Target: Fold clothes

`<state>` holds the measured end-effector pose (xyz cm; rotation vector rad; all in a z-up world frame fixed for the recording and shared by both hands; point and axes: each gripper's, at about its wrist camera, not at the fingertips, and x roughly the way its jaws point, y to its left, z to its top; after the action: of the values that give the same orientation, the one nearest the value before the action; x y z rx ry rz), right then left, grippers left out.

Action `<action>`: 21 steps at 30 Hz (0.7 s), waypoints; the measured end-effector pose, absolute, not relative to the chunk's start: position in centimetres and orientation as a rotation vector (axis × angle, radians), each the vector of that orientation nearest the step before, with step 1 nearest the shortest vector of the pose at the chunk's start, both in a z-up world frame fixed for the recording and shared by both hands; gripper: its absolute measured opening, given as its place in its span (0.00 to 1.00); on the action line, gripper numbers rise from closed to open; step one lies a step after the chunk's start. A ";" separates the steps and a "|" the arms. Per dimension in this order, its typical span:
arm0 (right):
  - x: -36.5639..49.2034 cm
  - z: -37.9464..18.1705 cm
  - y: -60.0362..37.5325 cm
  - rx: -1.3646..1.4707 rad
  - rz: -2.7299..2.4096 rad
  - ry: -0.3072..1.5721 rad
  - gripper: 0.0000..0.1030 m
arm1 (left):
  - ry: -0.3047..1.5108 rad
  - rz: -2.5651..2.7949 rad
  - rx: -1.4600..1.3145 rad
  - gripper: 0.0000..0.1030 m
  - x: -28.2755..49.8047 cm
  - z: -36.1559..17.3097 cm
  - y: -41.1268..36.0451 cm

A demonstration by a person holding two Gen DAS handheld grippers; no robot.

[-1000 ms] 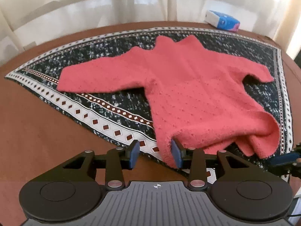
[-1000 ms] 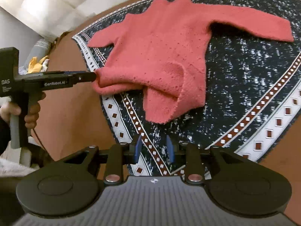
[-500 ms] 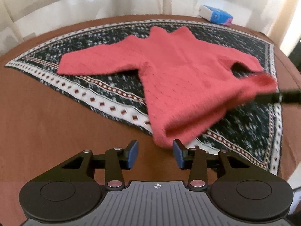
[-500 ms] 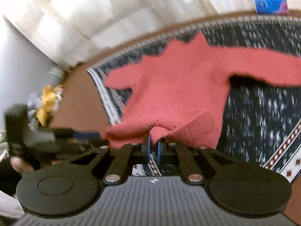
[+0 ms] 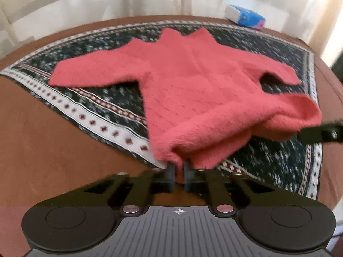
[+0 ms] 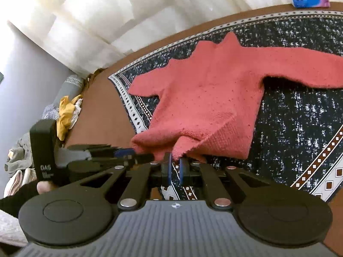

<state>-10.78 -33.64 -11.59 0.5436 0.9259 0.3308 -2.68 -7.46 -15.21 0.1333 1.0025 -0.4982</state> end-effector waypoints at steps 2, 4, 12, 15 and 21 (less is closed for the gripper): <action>-11.3 -11.2 -34.0 0.578 0.347 0.910 0.04 | 0.968 -0.505 0.124 0.03 -3.3 -13.5 -6.7; -12.0 -11.3 -34.2 0.576 0.357 0.929 0.04 | 0.954 -0.532 0.188 0.04 -4.6 -12.8 -6.4; -14.1 -13.4 -35.2 0.492 0.234 1.026 0.13 | 1.037 -0.487 0.292 0.35 -5.6 -15.5 -4.8; -12.9 -12.4 -35.7 0.455 0.187 0.964 0.41 | 0.969 -0.478 0.282 0.53 -4.2 -14.8 -5.6; -9.2 -12.6 -35.0 0.322 0.196 0.956 0.47 | 0.954 -0.518 0.264 0.61 -1.2 -15.3 -7.8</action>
<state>-9.23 -34.99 -12.59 0.3216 0.9560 0.1958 -1.22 -7.77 -15.26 0.2641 0.9541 -0.5176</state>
